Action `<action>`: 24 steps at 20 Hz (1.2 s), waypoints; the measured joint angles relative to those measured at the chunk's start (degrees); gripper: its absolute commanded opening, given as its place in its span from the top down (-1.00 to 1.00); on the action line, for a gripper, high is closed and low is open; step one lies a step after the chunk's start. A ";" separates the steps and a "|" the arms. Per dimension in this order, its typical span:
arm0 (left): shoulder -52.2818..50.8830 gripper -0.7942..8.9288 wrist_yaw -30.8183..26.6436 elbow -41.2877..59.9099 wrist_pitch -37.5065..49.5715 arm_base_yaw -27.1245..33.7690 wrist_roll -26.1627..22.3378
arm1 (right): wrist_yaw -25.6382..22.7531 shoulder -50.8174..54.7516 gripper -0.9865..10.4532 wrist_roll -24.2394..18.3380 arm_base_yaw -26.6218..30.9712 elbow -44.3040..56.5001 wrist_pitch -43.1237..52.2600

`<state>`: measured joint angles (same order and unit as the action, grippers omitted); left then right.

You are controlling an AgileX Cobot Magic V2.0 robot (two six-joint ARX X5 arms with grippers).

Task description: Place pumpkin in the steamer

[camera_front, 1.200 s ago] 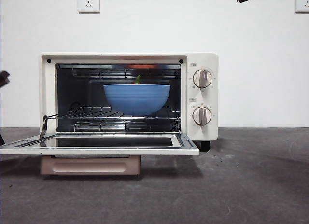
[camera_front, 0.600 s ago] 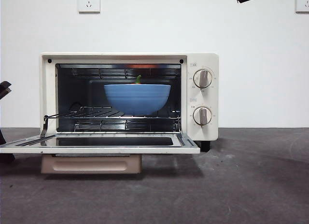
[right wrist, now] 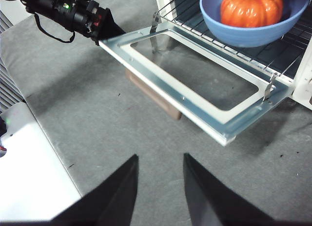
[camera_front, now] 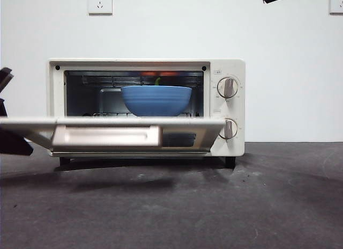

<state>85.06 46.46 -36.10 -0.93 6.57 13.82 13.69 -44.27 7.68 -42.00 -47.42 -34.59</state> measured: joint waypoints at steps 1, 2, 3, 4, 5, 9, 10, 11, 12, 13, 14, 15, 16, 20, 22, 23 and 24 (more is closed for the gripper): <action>-0.48 0.81 0.33 0.00 0.79 0.20 0.85 | 0.02 0.00 0.57 0.00 0.00 0.00 -0.02; -1.29 0.81 0.66 0.00 1.68 0.33 1.55 | 0.00 0.00 0.57 0.00 0.00 0.00 -0.02; -2.10 0.81 1.29 0.00 2.91 0.44 2.29 | 0.00 0.00 0.57 0.00 0.00 0.00 -0.02; -3.02 0.81 2.14 0.00 4.48 0.52 2.97 | 0.02 0.00 0.57 0.00 0.00 0.00 -0.02; -3.91 0.81 2.93 0.00 6.45 0.55 3.87 | 0.02 0.00 0.57 0.00 0.00 0.00 -0.02; -5.09 0.81 3.26 -0.07 14.36 0.83 8.13 | 0.02 0.00 0.57 0.04 0.00 0.00 -0.50; -5.09 0.81 3.28 -0.07 17.03 0.81 9.35 | 0.02 0.00 0.57 0.11 0.00 0.00 -0.63; -5.11 0.81 3.23 -0.07 19.26 0.83 10.27 | 0.02 0.00 0.57 0.13 0.00 0.00 -0.66; -5.11 0.81 3.13 -0.11 21.14 0.87 11.37 | 0.02 0.00 0.57 0.22 0.00 0.00 -0.66; -5.14 0.81 2.97 -0.13 22.49 0.87 12.52 | 0.00 0.00 0.57 0.26 0.00 0.00 -0.66; -5.18 0.81 2.95 -0.17 22.86 0.87 12.96 | 0.00 0.00 0.57 0.26 0.00 0.00 -0.66; -5.22 0.81 2.95 -0.17 22.73 0.87 13.38 | 0.02 0.00 0.57 0.26 0.00 0.00 -0.66; -5.33 0.81 2.95 -0.17 22.25 0.87 13.70 | 0.02 0.00 0.57 0.26 0.00 0.00 -0.66; -7.28 0.81 2.91 -0.17 20.63 0.79 13.94 | -0.09 0.00 0.57 0.26 0.00 0.00 -0.66; -9.27 0.81 2.89 -0.17 20.20 0.59 13.99 | -0.17 0.00 0.57 0.26 0.00 0.00 -0.66; -23.32 0.81 -3.28 -0.35 6.99 -2.49 9.68 | -0.20 0.00 0.57 0.26 0.00 0.00 -0.57; -29.57 0.81 -7.67 -2.36 -3.52 -5.57 4.85 | -0.28 0.00 0.57 0.26 0.00 0.00 0.09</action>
<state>55.48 38.79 -38.46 -4.45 0.99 18.68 13.41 -44.27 7.94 -42.00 -47.42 -34.50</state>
